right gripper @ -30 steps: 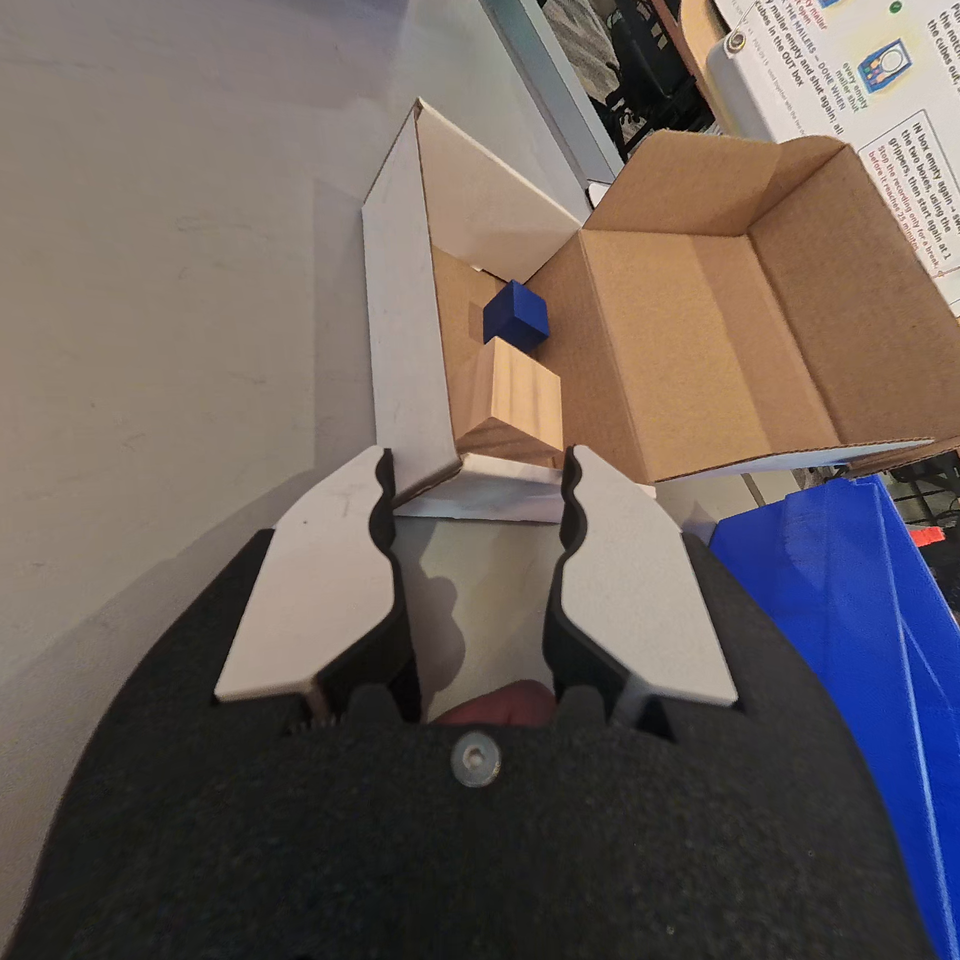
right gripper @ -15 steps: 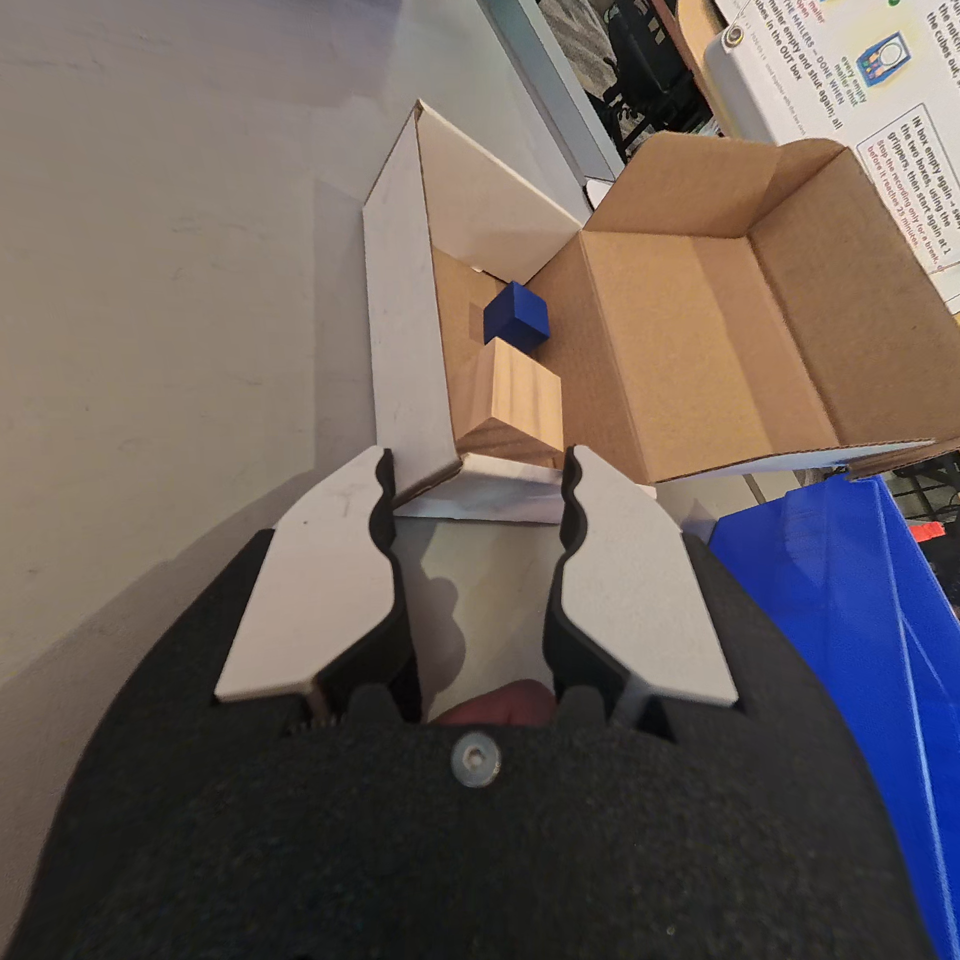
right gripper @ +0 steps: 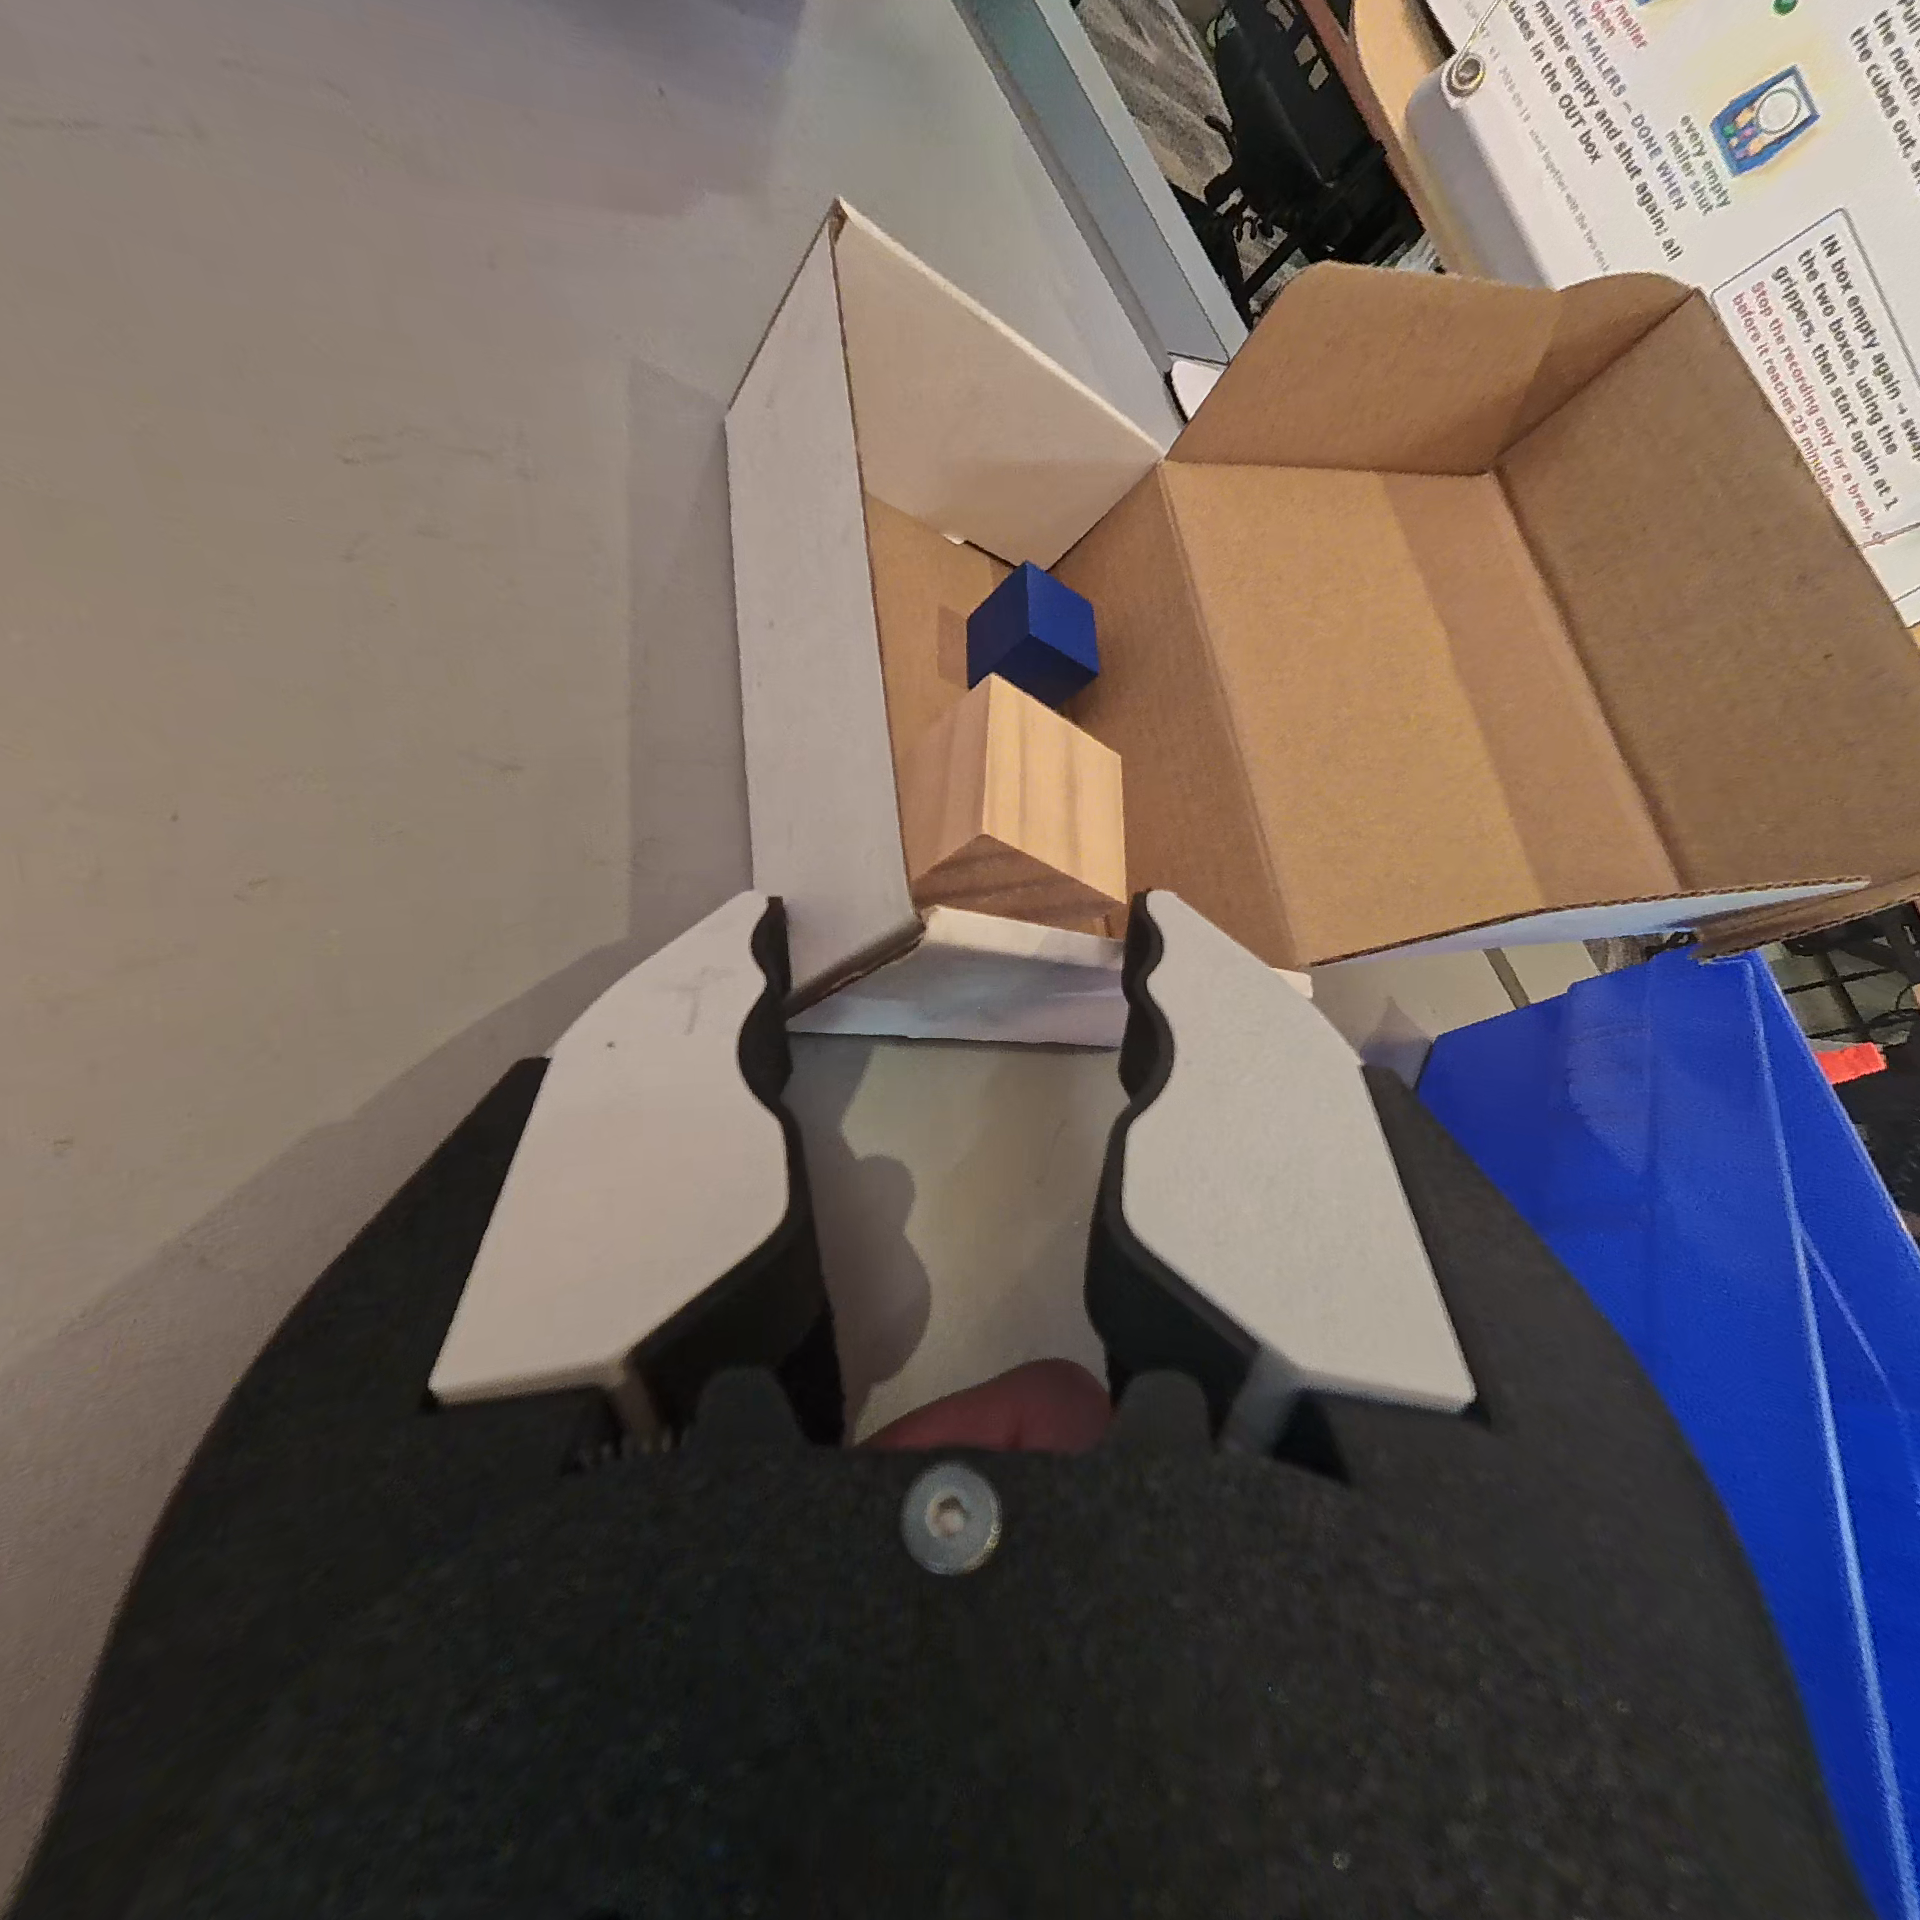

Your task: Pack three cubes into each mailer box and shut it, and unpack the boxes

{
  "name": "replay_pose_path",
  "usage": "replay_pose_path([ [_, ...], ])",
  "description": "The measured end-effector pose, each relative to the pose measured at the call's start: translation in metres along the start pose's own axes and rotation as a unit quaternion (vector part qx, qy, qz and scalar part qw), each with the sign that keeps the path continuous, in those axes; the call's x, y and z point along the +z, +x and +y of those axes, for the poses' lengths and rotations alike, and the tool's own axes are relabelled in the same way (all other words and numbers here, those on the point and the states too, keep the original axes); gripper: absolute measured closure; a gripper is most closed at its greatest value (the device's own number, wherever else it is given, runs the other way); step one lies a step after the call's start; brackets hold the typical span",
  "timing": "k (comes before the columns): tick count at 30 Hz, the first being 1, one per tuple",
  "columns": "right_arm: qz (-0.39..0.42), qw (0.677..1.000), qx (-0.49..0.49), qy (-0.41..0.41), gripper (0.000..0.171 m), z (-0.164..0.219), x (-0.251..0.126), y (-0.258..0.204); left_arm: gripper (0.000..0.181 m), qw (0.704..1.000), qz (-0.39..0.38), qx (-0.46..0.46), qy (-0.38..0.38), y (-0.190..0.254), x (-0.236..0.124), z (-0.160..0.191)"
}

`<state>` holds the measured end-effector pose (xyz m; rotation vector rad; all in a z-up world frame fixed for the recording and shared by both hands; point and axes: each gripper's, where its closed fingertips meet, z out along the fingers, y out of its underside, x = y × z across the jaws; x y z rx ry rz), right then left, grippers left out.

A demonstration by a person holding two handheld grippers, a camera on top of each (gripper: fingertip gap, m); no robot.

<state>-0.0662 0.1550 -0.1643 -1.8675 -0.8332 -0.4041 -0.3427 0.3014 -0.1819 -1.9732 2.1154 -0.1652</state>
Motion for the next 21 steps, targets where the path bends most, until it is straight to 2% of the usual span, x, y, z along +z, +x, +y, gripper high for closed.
replay_pose_path([
  [3, 0.0, 1.0, 0.0, 0.0, 0.109, 0.0, 0.0, 0.0, 0.159, 0.999, -0.028, -0.018, 0.041, -0.01, -0.043, -0.006],
  [5, 0.0, 1.0, 0.0, 0.0, 0.109, 0.0, 0.0, 0.0, 0.16, 0.995, -0.043, -0.017, 0.086, -0.01, -0.079, -0.023],
  [8, -0.001, 1.0, 0.0, 0.0, 0.109, 0.0, 0.0, 0.0, 0.16, 0.984, -0.058, 0.029, 0.163, 0.012, -0.12, -0.075],
  [10, -0.001, 1.0, 0.0, 0.0, 0.109, 0.0, 0.0, 0.0, 0.16, 0.979, -0.06, 0.032, 0.191, 0.027, -0.126, -0.115],
  [11, 0.0, 1.0, 0.0, 0.0, 0.109, 0.0, 0.0, 0.0, 0.16, 0.98, -0.071, -0.004, 0.188, 0.026, -0.121, -0.134],
  [13, 0.001, 1.0, -0.001, 0.0, 0.109, 0.0, 0.0, 0.0, 0.16, 0.983, -0.04, -0.072, 0.166, 0.037, -0.099, -0.169],
  [15, 0.0, 1.0, 0.0, 0.0, 0.109, 0.0, 0.0, 0.0, 0.16, 0.985, -0.004, -0.081, 0.153, 0.055, -0.069, -0.204],
  [18, 0.0, 1.0, -0.001, 0.0, 0.109, 0.0, 0.0, 0.0, 0.16, 0.994, 0.004, -0.088, 0.07, 0.059, -0.014, -0.229],
  [21, 0.0, 1.0, -0.001, 0.0, 0.109, 0.0, 0.0, 0.0, 0.16, 0.987, 0.066, -0.145, 0.002, 0.062, 0.023, -0.243],
])
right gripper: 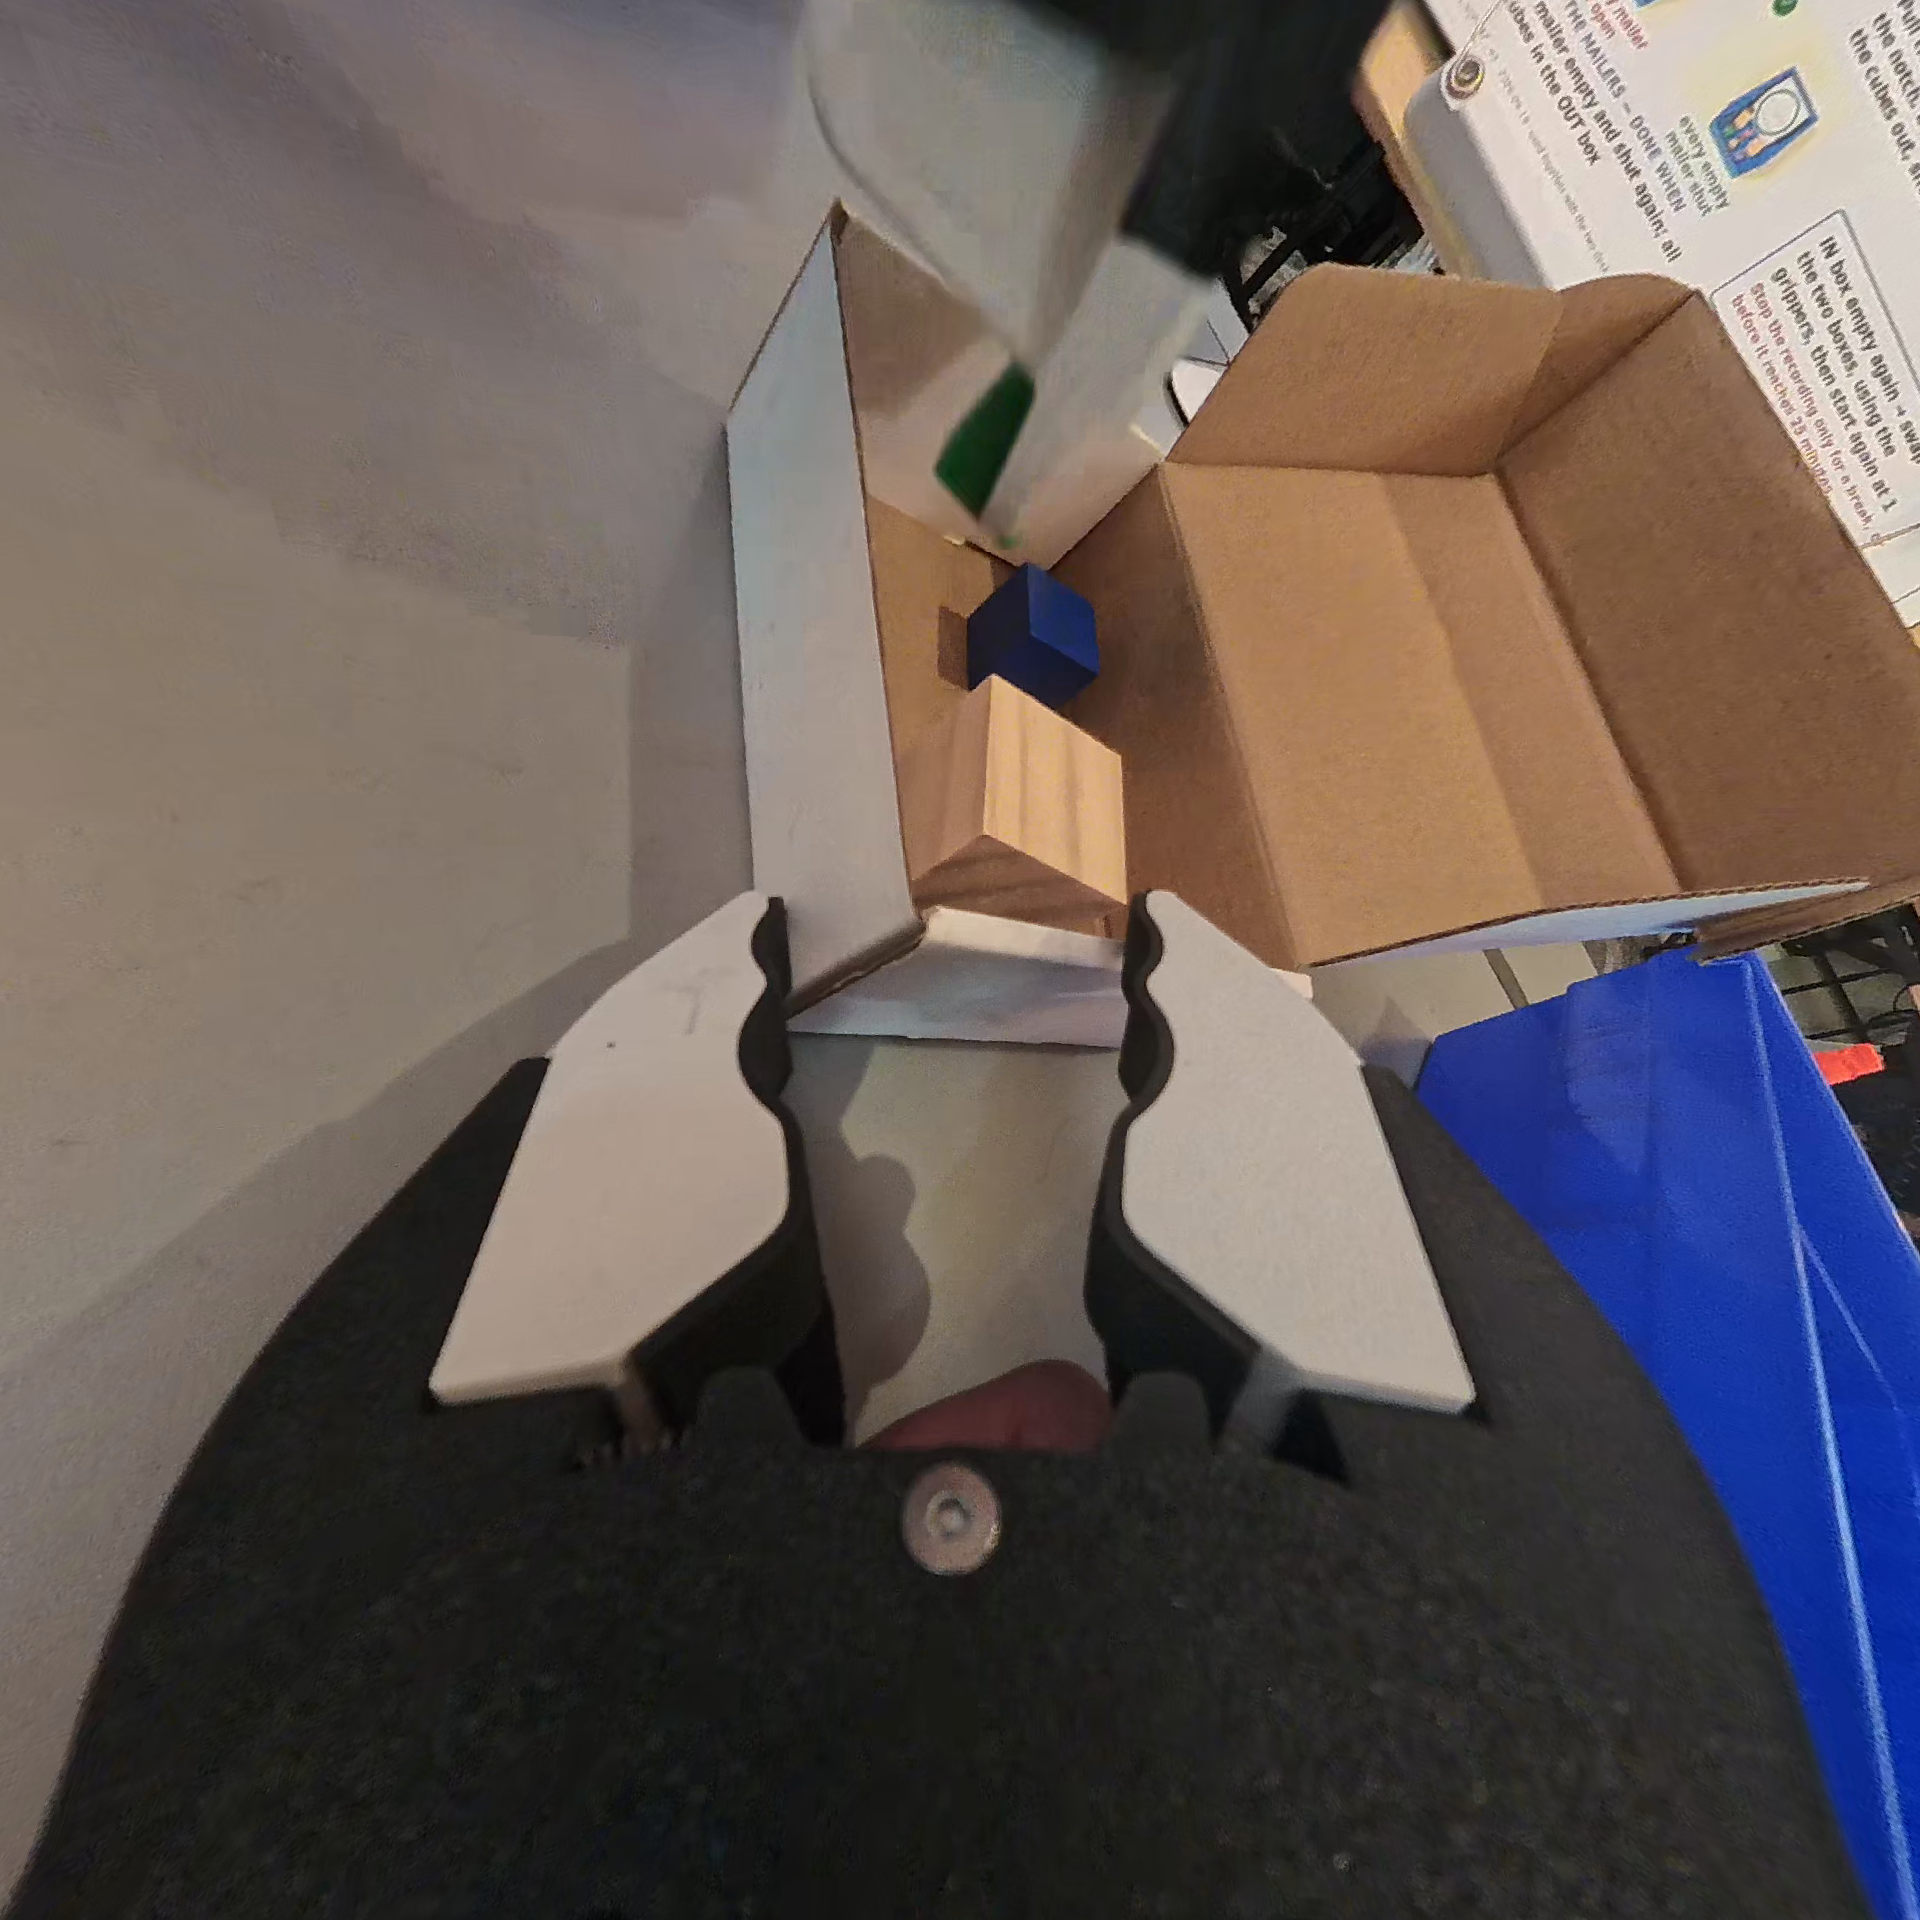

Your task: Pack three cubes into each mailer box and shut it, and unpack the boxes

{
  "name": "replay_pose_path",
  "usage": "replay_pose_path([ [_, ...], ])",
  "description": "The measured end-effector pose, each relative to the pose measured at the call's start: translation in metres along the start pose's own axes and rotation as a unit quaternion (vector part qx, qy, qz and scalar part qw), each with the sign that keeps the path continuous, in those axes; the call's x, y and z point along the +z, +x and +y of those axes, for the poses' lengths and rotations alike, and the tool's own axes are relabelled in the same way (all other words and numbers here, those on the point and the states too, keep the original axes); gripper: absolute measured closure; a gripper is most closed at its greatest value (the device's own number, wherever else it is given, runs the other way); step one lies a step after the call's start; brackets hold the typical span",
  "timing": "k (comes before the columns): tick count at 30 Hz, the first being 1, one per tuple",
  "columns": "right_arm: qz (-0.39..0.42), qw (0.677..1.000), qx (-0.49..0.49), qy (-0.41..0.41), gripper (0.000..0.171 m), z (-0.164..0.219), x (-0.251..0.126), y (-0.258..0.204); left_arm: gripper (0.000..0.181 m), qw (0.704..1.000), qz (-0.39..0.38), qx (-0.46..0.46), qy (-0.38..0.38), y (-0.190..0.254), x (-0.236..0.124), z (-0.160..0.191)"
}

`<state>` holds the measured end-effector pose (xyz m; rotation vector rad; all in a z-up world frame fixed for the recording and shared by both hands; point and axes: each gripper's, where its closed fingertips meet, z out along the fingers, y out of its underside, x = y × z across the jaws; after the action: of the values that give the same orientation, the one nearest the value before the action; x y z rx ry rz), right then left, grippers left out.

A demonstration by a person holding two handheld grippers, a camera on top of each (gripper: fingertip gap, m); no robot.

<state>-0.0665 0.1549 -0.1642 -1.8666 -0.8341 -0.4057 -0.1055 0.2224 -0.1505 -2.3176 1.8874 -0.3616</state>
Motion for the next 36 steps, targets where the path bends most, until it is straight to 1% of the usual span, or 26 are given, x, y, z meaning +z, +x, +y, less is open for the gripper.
replay_pose_path([
  [4, 0.0, 1.0, 0.0, 0.0, 0.109, 0.0, 0.0, 0.0, 0.159, 0.998, 0.016, -0.047, -0.047, -0.006, 0.018, -0.007],
  [7, 0.0, 1.0, 0.0, 0.0, 0.109, 0.0, 0.0, 0.0, 0.159, 0.995, 0.001, -0.064, -0.071, -0.009, 0.03, -0.003],
  [9, 0.0, 1.0, 0.0, 0.001, 0.11, 0.0, 0.0, 0.0, 0.159, 0.995, 0.001, -0.074, -0.069, -0.006, 0.037, -0.002],
  [13, 0.0, 1.0, -0.002, 0.001, 0.11, 0.0, 0.0, -0.001, 0.159, 0.995, -0.006, -0.09, -0.041, -0.006, 0.036, -0.005],
  [14, 0.0, 1.0, -0.001, 0.001, 0.11, 0.0, 0.0, 0.0, 0.154, 0.995, 0.001, -0.093, -0.04, -0.003, 0.034, -0.003],
  [15, 0.0, 1.0, -0.001, 0.001, 0.11, 0.0, 0.0, 0.0, 0.141, 0.995, 0.009, -0.093, -0.038, 0.0, 0.03, -0.001],
  [16, 0.0, 1.0, -0.001, 0.001, 0.11, 0.0, 0.0, 0.0, 0.134, 0.995, 0.012, -0.092, -0.023, 0.001, 0.023, -0.001],
  [18, 0.001, 1.0, -0.002, 0.001, 0.11, 0.0, 0.0, 0.0, 0.133, 0.995, 0.009, -0.091, 0.029, 0.0, 0.005, -0.004],
  [20, 0.001, 1.0, -0.002, 0.001, 0.11, -0.001, 0.0, 0.0, 0.132, 0.991, -0.007, -0.096, 0.096, -0.006, -0.017, -0.007],
  [22, 0.001, 1.0, -0.002, 0.001, 0.11, -0.001, 0.0, 0.0, 0.135, 0.975, -0.061, -0.118, 0.177, -0.027, -0.038, -0.006],
  [23, 0.001, 1.0, -0.002, 0.001, 0.11, -0.001, 0.0, -0.001, 0.137, 0.966, -0.096, -0.135, 0.201, -0.043, -0.042, -0.002],
  [24, 0.0, 1.0, -0.002, 0.001, 0.11, -0.001, 0.0, 0.0, 0.14, 0.96, -0.117, -0.15, 0.206, -0.055, -0.041, 0.003],
  [25, 0.0, 1.0, -0.002, 0.001, 0.11, -0.001, 0.0, 0.0, 0.139, 0.965, -0.111, -0.155, 0.181, -0.059, -0.033, 0.01],
  [26, 0.001, 1.0, -0.002, 0.001, 0.11, -0.001, 0.0, 0.0, 0.139, 0.974, -0.092, -0.152, 0.142, -0.057, -0.022, 0.019],
  [27, 0.001, 1.0, -0.002, 0.001, 0.11, -0.001, 0.0, 0.0, 0.139, 0.978, -0.077, -0.154, 0.12, -0.055, -0.012, 0.026],
  [28, 0.001, 1.0, -0.003, 0.001, 0.11, -0.001, 0.0, 0.0, 0.14, 0.978, -0.065, -0.159, 0.118, -0.054, -0.004, 0.028],
  [30, 0.0, 1.0, -0.004, 0.003, 0.11, -0.001, 0.001, 0.0, 0.154, 0.979, -0.022, -0.167, 0.113, -0.046, 0.012, 0.031],
  [31, -0.003, 1.0, -0.008, 0.006, 0.112, -0.001, 0.001, -0.001, 0.165, 0.976, 0.009, -0.181, 0.124, -0.04, 0.013, 0.03],
  [32, -0.009, 1.0, -0.021, 0.017, 0.114, -0.003, 0.0, -0.003, 0.169, 0.971, 0.015, -0.202, 0.128, -0.04, 0.012, 0.033],
  [34, -0.008, 0.996, -0.059, 0.065, 0.112, -0.011, -0.009, -0.005, 0.169, 0.962, 0.007, -0.242, 0.127, -0.039, 0.009, 0.046],
  [35, -0.005, 0.996, -0.056, 0.074, 0.112, -0.013, -0.016, -0.004, 0.169, 0.957, -0.004, -0.258, 0.131, -0.036, 0.007, 0.055],
  [36, -0.022, 0.996, -0.04, 0.076, 0.108, -0.016, -0.026, -0.006, 0.169, 0.954, -0.009, -0.267, 0.138, -0.031, 0.005, 0.062],
])
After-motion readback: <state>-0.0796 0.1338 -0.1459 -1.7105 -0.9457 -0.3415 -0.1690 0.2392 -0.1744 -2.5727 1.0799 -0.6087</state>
